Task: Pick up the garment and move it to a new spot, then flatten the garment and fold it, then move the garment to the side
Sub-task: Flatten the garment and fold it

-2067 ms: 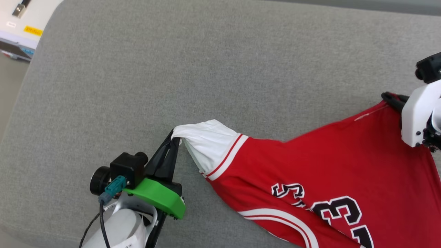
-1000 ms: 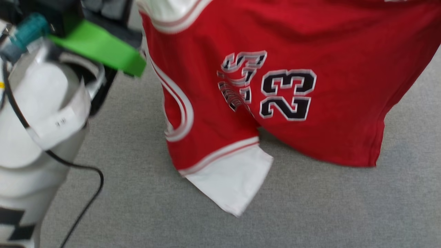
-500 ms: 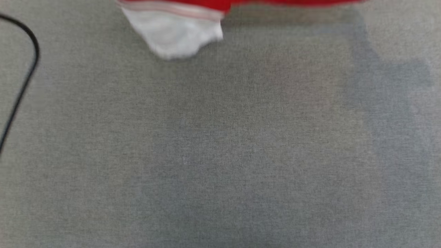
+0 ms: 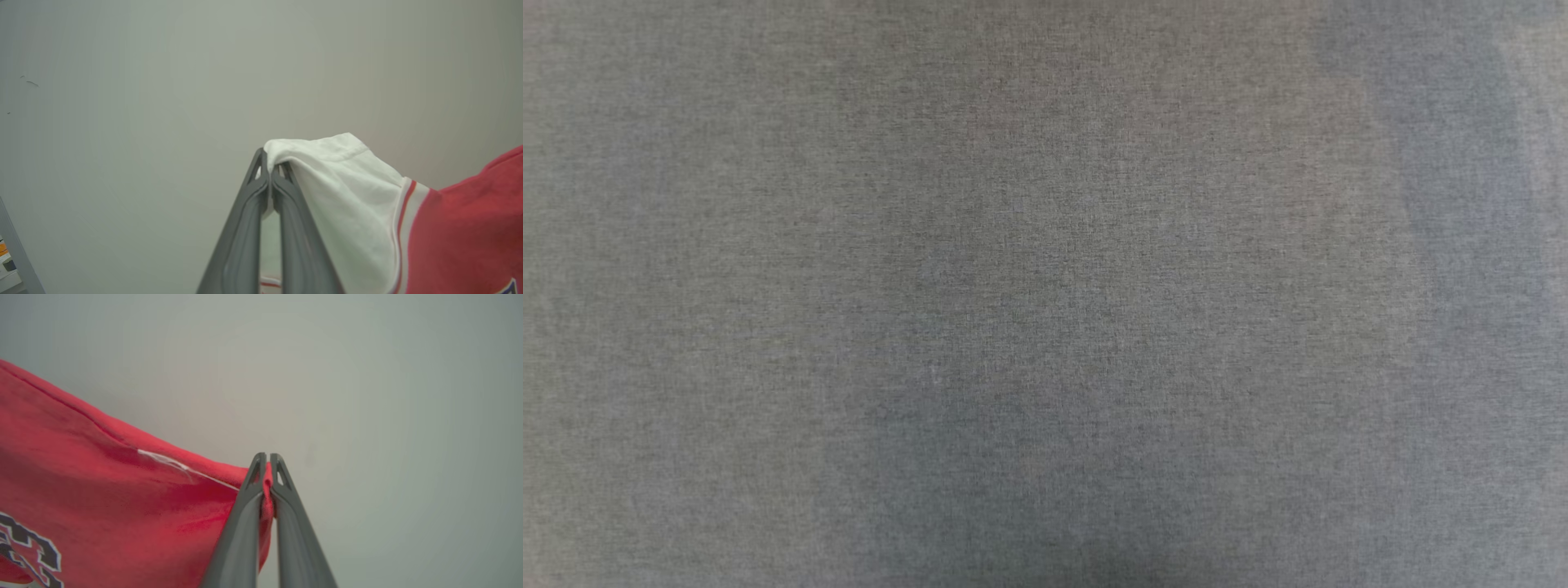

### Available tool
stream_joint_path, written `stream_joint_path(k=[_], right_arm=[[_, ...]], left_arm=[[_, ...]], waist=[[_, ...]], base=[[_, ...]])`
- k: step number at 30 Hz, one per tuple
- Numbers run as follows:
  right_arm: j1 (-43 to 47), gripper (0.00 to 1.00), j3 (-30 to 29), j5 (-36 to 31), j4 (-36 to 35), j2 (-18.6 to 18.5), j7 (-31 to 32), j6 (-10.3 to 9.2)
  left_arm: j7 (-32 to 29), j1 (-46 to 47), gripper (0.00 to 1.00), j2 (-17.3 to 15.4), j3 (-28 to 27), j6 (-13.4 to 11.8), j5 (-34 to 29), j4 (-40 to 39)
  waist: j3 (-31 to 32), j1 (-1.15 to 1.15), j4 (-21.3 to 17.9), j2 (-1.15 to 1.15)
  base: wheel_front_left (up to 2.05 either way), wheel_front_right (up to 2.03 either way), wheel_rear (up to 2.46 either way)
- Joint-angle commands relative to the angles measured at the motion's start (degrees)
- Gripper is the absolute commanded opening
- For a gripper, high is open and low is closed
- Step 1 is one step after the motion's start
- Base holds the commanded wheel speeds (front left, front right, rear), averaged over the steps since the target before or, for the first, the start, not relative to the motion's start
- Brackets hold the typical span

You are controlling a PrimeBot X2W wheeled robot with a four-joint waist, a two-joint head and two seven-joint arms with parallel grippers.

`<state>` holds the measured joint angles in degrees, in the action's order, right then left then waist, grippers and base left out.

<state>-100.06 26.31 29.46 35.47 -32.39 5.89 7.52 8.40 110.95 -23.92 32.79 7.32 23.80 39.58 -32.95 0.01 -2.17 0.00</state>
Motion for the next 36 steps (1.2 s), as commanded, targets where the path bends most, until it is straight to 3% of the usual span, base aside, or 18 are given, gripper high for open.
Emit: stream_joint_path(k=[1,12,21,27,36], right_arm=[[-0.5,0.0,1.3,0.7,1.1,0.4,-0.9,-0.03],[6.6,0.0,11.1,7.6,7.2,2.6,-7.3,-0.03],[16.5,0.0,19.3,13.3,7.7,2.7,-12.2,-0.03],[26.8,0.0,25.4,17.9,4.3,-0.1,-13.5,-0.03],[44.4,0.0,30.9,24.0,-2.0,-6.3,-15.3,-0.03]], left_arm=[[1.0,-0.4,0.0,0.1,0.7,0.1,0.7,1.1],[5.6,-10.0,0.0,-1.2,3.9,0.2,5.2,5.3],[6.5,-27.0,0.0,-4.2,4.3,-0.9,5.7,1.4],[6.6,-43.4,0.0,-6.5,3.5,-4.2,7.0,-6.9],[5.2,-70.9,0.0,-11.2,4.2,-11.6,11.5,-21.5]], waist=[[-1.1,-0.01,-0.3,0.0],[-2.7,-0.01,0.5,0.0],[4.0,-0.01,0.9,0.0],[10.6,-0.01,1.6,0.0],[19.6,-0.01,2.7,0.0]], base=[[0.0,0.0,0.0],[0.0,0.0,0.0],[0.0,0.0,0.0],[0.0,0.0,0.0],[0.0,0.0,0.0]])
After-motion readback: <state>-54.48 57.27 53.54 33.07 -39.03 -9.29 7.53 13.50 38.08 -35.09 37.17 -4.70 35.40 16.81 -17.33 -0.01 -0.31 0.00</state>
